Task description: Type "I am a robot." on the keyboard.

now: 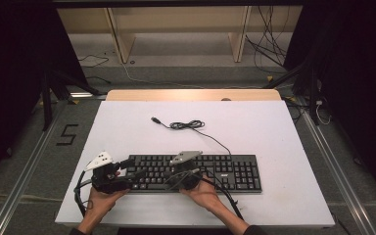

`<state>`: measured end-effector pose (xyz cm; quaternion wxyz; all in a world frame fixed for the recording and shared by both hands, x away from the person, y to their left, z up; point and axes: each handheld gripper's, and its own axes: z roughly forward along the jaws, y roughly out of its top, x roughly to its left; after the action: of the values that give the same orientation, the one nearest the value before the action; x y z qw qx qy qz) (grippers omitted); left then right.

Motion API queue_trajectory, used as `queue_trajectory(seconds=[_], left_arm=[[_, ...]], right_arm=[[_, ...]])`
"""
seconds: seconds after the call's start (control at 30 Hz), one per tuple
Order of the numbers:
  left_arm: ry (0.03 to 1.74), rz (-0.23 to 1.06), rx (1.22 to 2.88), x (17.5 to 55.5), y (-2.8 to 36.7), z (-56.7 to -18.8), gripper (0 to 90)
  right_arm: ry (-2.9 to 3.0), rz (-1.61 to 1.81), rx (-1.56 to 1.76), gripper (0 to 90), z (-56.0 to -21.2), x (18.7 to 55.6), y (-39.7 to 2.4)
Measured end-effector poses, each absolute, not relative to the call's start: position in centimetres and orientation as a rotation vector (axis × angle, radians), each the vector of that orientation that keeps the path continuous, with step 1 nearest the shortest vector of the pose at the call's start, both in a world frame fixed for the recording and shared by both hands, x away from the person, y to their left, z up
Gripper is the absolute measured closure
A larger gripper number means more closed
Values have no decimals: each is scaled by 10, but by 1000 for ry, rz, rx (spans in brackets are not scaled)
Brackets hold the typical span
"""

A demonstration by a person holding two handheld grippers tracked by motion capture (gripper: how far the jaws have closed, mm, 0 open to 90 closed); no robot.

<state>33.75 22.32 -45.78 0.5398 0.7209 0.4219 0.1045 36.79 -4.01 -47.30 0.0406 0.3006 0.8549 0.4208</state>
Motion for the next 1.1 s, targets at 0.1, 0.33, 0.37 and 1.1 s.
queue_trajectory(seconds=[0.1, 0.33, 0.37, 1.1], left_arm=[[1003, 247, 1714, 337, 223, -458, 257], [1003, 248, 1714, 337, 223, -458, 257], [1003, 247, 1714, 337, 223, -458, 257], [1004, 250, 1715, 338, 224, -458, 256]], right_arm=[[2623, 1278, 920, 900, -475, 368, -38], [2631, 1261, 917, 900, -477, 369, -34], [2632, 1258, 917, 900, -478, 369, -34], [2647, 1249, 931, 866, -482, 368, -32]])
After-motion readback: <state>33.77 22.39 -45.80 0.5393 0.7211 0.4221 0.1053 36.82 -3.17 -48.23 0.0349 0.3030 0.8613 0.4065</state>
